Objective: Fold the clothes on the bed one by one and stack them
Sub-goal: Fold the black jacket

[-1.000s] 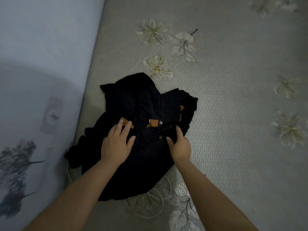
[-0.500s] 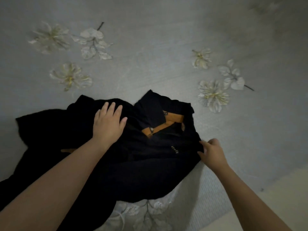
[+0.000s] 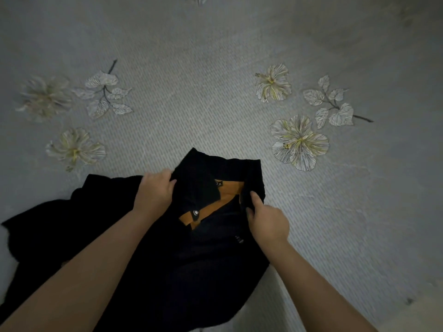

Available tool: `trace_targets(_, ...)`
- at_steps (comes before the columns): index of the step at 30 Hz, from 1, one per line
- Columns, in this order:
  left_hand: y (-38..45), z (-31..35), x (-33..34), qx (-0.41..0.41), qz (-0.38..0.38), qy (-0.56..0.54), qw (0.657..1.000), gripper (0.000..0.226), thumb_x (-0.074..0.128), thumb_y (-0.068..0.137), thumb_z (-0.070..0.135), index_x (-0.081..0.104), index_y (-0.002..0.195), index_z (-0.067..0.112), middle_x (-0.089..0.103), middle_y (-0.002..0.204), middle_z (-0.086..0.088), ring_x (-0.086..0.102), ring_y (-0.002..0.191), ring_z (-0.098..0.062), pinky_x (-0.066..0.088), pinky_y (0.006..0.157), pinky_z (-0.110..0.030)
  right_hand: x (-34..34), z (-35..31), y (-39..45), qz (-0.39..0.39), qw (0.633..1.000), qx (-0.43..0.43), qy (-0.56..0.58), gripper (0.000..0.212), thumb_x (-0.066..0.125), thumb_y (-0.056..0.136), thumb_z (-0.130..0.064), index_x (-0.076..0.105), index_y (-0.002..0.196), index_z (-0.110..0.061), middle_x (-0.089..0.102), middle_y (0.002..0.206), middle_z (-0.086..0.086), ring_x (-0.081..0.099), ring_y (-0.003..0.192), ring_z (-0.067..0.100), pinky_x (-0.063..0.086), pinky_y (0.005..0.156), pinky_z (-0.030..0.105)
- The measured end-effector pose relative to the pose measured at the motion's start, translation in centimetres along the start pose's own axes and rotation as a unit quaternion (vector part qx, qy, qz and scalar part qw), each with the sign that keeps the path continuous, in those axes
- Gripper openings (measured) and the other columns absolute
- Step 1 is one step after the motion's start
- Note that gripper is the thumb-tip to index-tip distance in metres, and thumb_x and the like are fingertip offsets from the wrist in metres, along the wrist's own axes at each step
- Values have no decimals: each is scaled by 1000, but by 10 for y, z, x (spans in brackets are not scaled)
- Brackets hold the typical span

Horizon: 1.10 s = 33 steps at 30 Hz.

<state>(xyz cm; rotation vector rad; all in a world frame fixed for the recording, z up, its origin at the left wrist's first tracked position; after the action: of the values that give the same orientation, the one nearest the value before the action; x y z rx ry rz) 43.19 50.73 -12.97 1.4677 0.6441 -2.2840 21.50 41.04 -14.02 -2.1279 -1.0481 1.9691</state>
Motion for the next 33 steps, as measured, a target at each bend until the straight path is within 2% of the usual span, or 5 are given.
trace_targets(5, -1, 35, -52, -36, 70, -68, 995, 7, 40, 96, 10, 42, 90, 6, 35, 51, 1, 39, 48, -20, 26, 46, -31, -56, 8, 10, 33, 989, -132, 49, 44, 37, 98, -21, 32, 142, -19, 65, 103, 12, 62, 92, 25, 44, 72, 30)
trace_targets(10, -12, 88, -169, -64, 222, 55, 971, 42, 30, 96, 25, 46, 118, -7, 57, 64, -25, 44, 50, -29, 23, 45, -28, -171, -2, 13, 272, 921, -274, 56, 31, 65, 76, -6, 66, 107, -3, 52, 43, 6, 49, 40, 24, 22, 36, 19)
trace_targets(15, -59, 154, -299, -10, 349, 111, 931, 57, 24, 87, 40, 41, 137, 19, 63, 87, -23, 59, 79, -39, 32, 60, -32, -318, -30, -14, 456, 795, -398, 41, 38, 40, 83, -22, 69, 98, -3, 54, 45, 1, 48, 48, 23, 24, 51, 23)
trace_targets(23, -161, 282, -380, -59, 313, 310, 896, 125, -25, 45, 88, 15, 145, 25, 45, 103, -19, 41, 93, -31, 32, 79, -38, -467, 39, -114, 611, 655, -445, -3, 48, 44, 81, -42, 68, 105, -8, 62, 55, 2, 59, 63, 26, 22, 60, 31)
trace_targets(33, -233, 462, -327, -13, 546, 324, 772, 73, 16, 84, 67, 36, 137, 21, 43, 85, -19, 23, 71, -24, 15, 60, -35, -537, 236, -189, 699, 564, -435, -63, 52, 31, 93, -45, 60, 117, -10, 69, 72, 2, 40, 88, 23, 23, 66, 33)
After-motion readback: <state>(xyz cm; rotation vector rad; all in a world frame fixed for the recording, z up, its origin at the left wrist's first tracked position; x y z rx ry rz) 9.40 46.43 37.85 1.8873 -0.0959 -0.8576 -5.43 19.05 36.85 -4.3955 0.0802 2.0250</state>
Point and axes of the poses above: each hand's wrist, its own y-axis towards the middle knuckle, its own x-axis out of the palm, z = x × y, the point moved 1 cm from there along y, towards the middle knuckle
